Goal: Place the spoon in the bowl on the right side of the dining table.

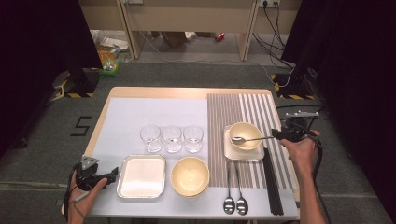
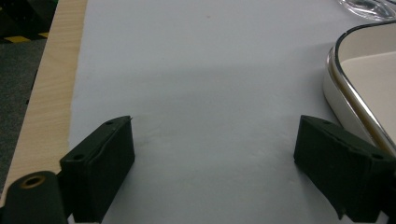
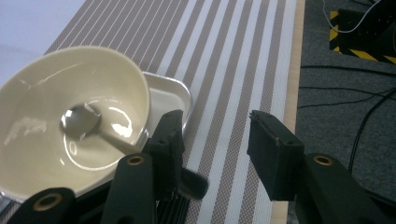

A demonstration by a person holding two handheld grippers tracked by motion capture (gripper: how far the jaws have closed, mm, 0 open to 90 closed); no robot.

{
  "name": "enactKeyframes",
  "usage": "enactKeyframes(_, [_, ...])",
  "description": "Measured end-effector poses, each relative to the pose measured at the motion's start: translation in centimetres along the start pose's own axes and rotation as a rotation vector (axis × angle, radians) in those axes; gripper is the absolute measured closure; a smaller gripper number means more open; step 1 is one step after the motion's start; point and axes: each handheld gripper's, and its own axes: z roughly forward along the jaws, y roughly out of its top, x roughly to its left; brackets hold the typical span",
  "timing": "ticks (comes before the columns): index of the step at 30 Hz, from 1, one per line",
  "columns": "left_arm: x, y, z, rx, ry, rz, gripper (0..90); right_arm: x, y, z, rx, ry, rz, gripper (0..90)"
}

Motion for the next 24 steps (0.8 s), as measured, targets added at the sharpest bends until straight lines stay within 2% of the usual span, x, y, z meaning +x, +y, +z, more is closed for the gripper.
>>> enactKeyframes(9, [0.0, 0.0, 0.0, -0.006, 0.002, -0.002, 11.2, 1.4, -1.0, -0.9, 0.033, 0.053, -0.068, 57.9])
enactKeyframes(13, [0.0, 0.0, 0.0, -0.003, 0.001, -0.001, 11.2, 2.0, -1.3, -1.2, 0.032, 0.069, -0.094, 57.9])
enactKeyframes(14, [0.0, 0.0, 0.0, -0.006, 0.002, -0.001, 11.1, 2.4, -1.5, -1.5, 0.032, 0.091, -0.097, 57.7])
enactKeyframes(24, [0.0, 0.0, 0.0, -0.003, 0.001, -0.001, 11.2, 2.4, -1.9, -2.6, -0.007, 0.159, -0.082, 56.7])
